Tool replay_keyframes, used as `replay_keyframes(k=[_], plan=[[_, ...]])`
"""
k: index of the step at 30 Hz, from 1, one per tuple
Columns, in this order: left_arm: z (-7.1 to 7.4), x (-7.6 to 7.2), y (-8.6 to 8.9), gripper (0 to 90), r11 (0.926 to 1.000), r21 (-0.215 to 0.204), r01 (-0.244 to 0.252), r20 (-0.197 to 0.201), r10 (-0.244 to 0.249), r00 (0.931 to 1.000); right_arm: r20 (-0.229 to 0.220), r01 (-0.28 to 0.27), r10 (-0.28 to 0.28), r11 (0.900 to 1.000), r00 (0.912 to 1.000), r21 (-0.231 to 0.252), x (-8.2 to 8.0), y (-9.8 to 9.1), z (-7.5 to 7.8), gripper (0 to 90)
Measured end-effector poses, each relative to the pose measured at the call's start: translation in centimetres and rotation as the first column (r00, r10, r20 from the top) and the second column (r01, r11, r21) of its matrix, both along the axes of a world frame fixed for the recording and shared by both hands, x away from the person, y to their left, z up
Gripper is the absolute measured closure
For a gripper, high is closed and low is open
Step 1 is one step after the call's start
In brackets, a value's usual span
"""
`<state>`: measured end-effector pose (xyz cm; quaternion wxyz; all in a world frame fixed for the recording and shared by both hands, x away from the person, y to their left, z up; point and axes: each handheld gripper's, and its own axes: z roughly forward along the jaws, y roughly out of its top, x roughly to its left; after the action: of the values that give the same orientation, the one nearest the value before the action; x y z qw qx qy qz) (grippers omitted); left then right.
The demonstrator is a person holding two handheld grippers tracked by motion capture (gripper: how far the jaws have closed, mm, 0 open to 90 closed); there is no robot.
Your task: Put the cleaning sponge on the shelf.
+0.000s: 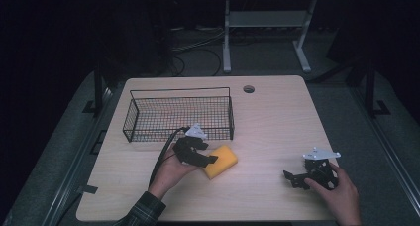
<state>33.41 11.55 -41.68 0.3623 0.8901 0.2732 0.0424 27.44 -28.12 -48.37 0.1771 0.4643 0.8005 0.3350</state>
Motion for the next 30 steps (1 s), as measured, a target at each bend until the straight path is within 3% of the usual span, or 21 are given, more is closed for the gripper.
replay_keyframes(k=[1,5,8,9,10,11,12,15,18,21,30], plan=[[0.0,0.0,-0.3,33.4,1.0000,0.010,-0.001,0.002,0.001,1.0000,0.000,0.000,0.000,1.0000,1.0000,0.000,0.0,0.0,0.0,0.2],[0.1,0.1,-1.3,16.0,0.9985,0.048,0.026,-0.023,-0.025,0.9994,0.000,0.000,0.000,1.0000,1.0000,0.000,0.0,0.0,0.0,0.2],[0.0,0.2,-2.0,13.0,0.9953,0.089,0.038,-0.020,-0.036,0.9991,0.000,0.000,0.000,1.0000,1.0000,0.000,0.0,0.0,0.0,0.2],[-0.1,0.4,-2.6,10.0,0.9923,0.115,0.045,-0.036,-0.041,0.9985,0.000,0.000,0.000,1.0000,1.0000,0.000,0.0,0.0,0.0,0.2],[-0.1,0.4,-2.6,9.1,0.9923,0.115,0.045,-0.036,-0.041,0.9985,0.000,0.000,0.000,1.0000,1.0000,0.000,0.0,0.0,0.0,0.2],[-0.3,0.5,-3.1,9.1,0.9873,0.148,0.058,-0.054,-0.051,0.9973,0.000,0.001,-0.001,1.0000,1.0000,0.000,0.0,0.0,0.0,0.2],[-0.3,0.5,-3.1,9.0,0.9873,0.148,0.058,-0.054,-0.051,0.9973,0.000,0.001,-0.001,1.0000,1.0000,0.000,0.0,0.0,0.0,0.2],[-0.5,0.8,-4.1,9.0,0.9761,0.206,0.071,-0.064,-0.059,0.9962,-0.002,-0.001,0.001,1.0000,1.0000,0.003,0.0,0.0,0.0,0.2],[-0.7,1.0,-4.5,9.1,0.9764,0.203,0.072,-0.074,-0.058,0.9956,-0.002,0.001,-0.001,1.0000,1.0000,0.003,0.0,0.0,0.0,0.2],[-1.2,1.2,-5.1,9.2,0.9715,0.223,0.080,-0.086,-0.062,0.9943,-0.001,-0.001,0.001,1.0000,1.0000,0.001,0.0,0.0,0.0,0.3],[-2.5,1.6,-6.1,13.7,0.9493,0.301,0.093,-0.107,-0.063,0.9923,0.000,0.000,0.000,1.0000,1.0000,0.000,0.0,0.0,0.0,0.2]])
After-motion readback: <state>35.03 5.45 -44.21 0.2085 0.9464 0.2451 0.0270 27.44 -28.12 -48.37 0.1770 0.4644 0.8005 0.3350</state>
